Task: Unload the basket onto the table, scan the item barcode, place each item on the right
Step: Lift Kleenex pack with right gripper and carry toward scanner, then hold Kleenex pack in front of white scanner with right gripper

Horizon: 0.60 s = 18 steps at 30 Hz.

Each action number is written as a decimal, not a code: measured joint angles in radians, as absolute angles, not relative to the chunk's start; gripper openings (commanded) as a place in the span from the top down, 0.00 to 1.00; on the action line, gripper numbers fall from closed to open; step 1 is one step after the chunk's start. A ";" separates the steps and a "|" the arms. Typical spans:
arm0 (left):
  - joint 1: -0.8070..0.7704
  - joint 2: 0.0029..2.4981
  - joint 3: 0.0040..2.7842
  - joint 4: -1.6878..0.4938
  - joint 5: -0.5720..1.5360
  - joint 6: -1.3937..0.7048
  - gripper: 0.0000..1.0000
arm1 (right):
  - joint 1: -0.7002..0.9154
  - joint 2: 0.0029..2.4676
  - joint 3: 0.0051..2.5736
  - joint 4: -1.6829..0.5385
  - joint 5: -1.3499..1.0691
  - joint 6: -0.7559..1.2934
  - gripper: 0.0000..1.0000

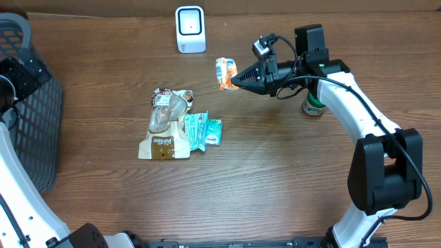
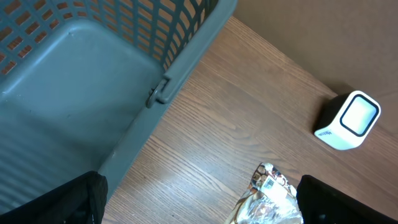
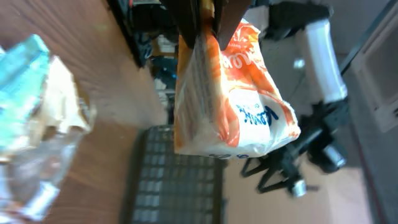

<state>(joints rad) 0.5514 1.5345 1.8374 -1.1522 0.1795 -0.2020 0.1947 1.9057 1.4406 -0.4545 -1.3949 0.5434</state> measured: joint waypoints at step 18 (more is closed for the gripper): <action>0.551 1.534 1.837 -1.152 0.179 -0.202 0.00 | 0.326 1.917 2.063 -1.088 -0.288 0.413 0.96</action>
